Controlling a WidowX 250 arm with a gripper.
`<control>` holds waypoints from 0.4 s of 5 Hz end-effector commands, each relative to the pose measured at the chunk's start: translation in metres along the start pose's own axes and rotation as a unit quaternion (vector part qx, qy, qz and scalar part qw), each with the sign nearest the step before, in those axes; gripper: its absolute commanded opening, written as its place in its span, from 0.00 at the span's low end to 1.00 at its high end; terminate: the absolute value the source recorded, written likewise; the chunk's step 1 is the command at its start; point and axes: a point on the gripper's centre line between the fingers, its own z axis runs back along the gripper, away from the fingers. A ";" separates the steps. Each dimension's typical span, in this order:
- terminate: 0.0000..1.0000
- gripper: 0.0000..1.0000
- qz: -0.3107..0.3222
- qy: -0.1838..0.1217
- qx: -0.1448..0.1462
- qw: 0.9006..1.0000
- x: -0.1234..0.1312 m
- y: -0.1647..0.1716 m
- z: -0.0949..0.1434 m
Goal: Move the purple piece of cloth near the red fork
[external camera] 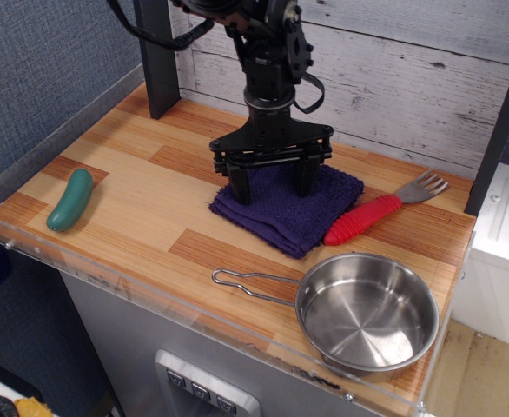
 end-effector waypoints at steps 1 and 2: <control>0.00 1.00 0.007 -0.026 -0.015 1.000 0.007 0.000 0.020; 0.00 1.00 0.020 -0.032 -0.017 0.999 0.015 0.003 0.029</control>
